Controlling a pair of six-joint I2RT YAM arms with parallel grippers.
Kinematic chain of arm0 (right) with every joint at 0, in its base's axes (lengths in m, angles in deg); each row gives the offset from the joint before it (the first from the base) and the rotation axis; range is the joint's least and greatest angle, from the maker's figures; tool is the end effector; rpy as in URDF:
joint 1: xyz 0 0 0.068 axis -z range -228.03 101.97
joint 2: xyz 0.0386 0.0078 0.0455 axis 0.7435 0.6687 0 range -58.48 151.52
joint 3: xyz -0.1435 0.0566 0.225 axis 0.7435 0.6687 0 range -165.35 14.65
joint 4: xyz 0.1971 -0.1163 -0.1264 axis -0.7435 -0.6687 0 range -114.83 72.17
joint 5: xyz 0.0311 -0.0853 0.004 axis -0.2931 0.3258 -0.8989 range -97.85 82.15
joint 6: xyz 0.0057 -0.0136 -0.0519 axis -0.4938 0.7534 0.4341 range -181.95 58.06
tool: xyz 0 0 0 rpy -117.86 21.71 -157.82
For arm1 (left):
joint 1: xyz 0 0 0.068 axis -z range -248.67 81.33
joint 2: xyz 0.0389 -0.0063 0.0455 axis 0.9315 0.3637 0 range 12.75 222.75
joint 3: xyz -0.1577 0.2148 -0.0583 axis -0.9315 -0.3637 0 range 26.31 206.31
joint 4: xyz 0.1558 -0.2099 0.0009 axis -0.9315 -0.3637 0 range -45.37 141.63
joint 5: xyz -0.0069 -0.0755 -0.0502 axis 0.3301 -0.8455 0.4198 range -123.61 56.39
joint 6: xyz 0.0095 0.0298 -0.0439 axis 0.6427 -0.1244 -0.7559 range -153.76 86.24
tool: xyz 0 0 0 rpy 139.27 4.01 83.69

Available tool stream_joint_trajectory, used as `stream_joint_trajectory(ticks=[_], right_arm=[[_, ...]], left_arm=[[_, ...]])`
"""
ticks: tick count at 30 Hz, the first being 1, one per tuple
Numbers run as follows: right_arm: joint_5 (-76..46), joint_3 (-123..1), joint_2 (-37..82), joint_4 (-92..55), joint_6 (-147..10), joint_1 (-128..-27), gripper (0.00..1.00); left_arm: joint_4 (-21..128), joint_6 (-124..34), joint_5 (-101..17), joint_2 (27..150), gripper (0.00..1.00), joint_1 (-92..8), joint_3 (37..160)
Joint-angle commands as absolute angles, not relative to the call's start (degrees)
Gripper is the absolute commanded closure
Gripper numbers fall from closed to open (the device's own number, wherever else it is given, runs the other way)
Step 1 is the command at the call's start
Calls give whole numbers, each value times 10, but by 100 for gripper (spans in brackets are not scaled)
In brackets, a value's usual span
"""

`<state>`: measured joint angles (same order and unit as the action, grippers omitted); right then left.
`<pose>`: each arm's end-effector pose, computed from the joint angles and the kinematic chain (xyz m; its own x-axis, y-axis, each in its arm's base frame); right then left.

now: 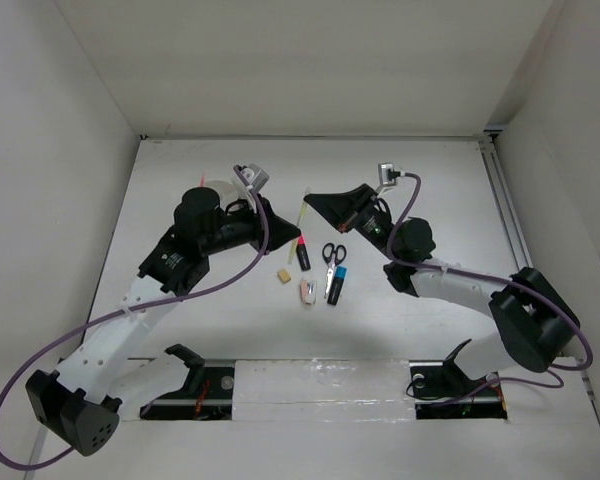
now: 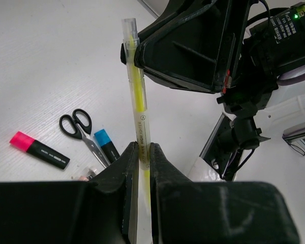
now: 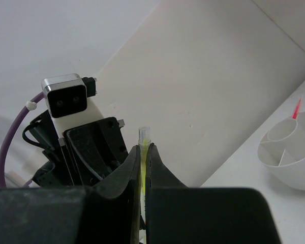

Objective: Sort the stationery into containers
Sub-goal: Close the pen cap on the pen.

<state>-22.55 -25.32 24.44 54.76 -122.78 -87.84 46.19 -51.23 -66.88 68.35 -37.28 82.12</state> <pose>0.2261 0.2001 0.3060 -0.5035 0.6799 -0.5331 -0.7162 0.0168 0.6977 0.1767 -0.1306 0.3827 -0.3449 -0.0836 -0.9349 0.8369 0.4235 -0.3467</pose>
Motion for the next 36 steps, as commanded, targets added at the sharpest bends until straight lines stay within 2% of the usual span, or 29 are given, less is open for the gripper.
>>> stream_joint_trajectory(ticks=[1, 9, 17, 25, 36], right_arm=[[-279, -275, 236, 484, -1198, -894, 100], [-297, -275, 236, 473, -1198, -905, 100], [-320, -301, 231, 363, -1152, -910, 100], [-336, -298, 207, 316, -1138, -910, 100], [-354, -293, 207, 338, -1138, -910, 100]], left_arm=[[539, -510, -655, 663, 100, -372, 832], [539, -510, -642, 674, 100, -372, 843], [502, -476, -604, 661, 100, -372, 865], [491, -456, -558, 656, 100, -372, 865], [502, -461, -584, 650, 100, -372, 854]])
